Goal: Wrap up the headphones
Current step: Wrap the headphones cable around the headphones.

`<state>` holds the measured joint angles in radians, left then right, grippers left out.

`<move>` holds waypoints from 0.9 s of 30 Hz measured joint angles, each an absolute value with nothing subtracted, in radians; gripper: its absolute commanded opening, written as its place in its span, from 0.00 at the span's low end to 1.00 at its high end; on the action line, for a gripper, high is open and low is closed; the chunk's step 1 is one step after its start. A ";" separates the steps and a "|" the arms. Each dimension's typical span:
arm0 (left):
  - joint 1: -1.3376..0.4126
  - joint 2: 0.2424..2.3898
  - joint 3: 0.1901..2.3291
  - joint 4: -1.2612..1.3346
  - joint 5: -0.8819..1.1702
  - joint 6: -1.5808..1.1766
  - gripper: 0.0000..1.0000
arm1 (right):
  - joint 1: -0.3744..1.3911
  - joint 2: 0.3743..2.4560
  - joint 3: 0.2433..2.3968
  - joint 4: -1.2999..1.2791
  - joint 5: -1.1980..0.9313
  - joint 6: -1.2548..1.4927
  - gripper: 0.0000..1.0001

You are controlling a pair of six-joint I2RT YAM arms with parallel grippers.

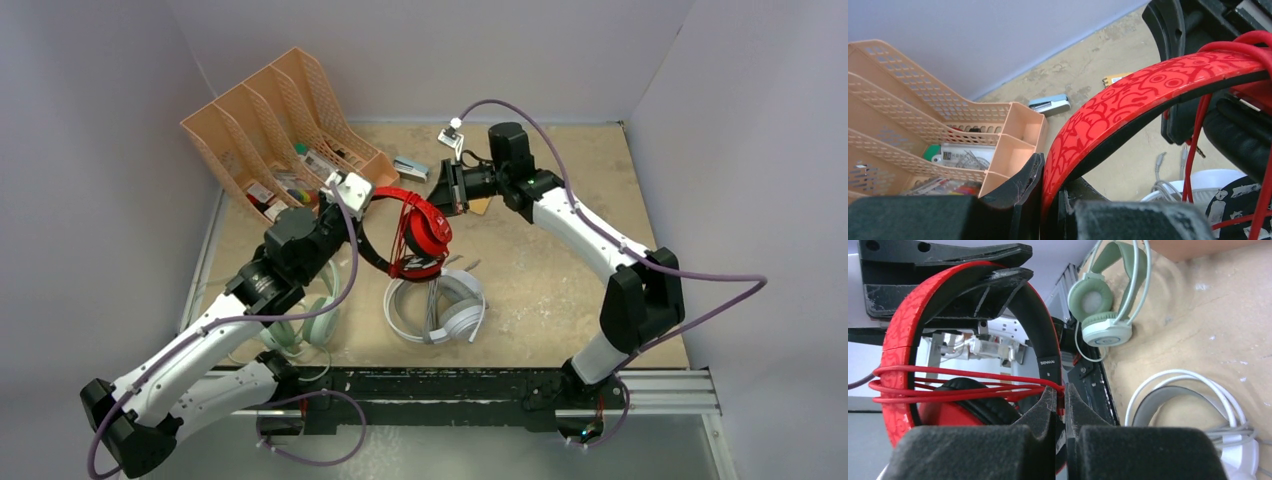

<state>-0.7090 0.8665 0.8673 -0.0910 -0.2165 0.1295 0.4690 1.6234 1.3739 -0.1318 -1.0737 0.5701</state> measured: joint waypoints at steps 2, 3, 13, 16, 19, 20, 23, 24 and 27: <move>-0.709 0.889 0.882 -0.070 -0.211 0.152 0.00 | 0.469 1.611 1.326 -0.026 -1.089 0.661 0.00; -0.709 0.896 0.886 -0.062 -0.208 0.158 0.00 | 0.469 1.604 1.296 0.046 -1.094 0.713 0.00; -0.708 0.955 0.906 0.090 -0.137 0.204 0.00 | 0.468 1.596 1.116 0.686 -1.110 1.204 0.00; -0.707 0.979 0.925 0.121 -0.096 0.204 0.00 | 0.466 1.596 1.114 0.766 -1.106 1.260 0.00; -0.707 0.997 0.942 0.141 -0.057 0.204 0.00 | 0.466 1.596 1.114 0.806 -1.099 1.285 0.00; -0.707 1.000 0.944 0.143 -0.048 0.204 0.00 | 0.466 1.596 1.114 0.815 -1.098 1.288 0.00; -0.707 1.000 0.944 0.146 -0.027 0.204 0.00 | 0.466 1.596 1.114 0.810 -1.098 1.282 0.00; -0.706 1.000 0.944 0.145 -0.022 0.204 0.00 | 0.466 1.595 1.114 0.796 -1.098 1.268 0.00; -0.704 1.000 0.944 0.136 -0.004 0.204 0.00 | 0.465 1.592 1.114 0.727 -1.093 1.206 0.00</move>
<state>-0.7040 1.0004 0.9443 0.1356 -0.0044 0.2035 0.4652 1.5917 1.1145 0.7265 -1.0931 1.2060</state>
